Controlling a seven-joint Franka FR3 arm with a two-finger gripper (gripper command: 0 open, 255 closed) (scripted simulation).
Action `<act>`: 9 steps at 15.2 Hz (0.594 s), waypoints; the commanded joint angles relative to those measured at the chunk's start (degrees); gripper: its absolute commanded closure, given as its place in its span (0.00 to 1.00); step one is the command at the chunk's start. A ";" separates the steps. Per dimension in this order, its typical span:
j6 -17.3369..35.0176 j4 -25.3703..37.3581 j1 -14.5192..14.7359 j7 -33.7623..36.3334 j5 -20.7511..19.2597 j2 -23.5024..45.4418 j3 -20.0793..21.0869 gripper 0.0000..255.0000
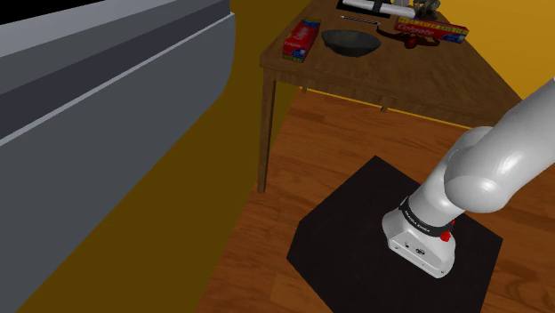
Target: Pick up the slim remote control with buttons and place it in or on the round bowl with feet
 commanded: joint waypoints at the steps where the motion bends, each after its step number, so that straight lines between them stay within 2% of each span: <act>1: -0.16 -0.17 1.27 3.29 0.19 -0.20 1.93 1.00; 4: -0.26 -0.24 2.99 7.56 0.58 -0.16 4.45 1.00; 9: 3.86 -5.89 2.95 8.09 0.04 -1.78 4.66 1.00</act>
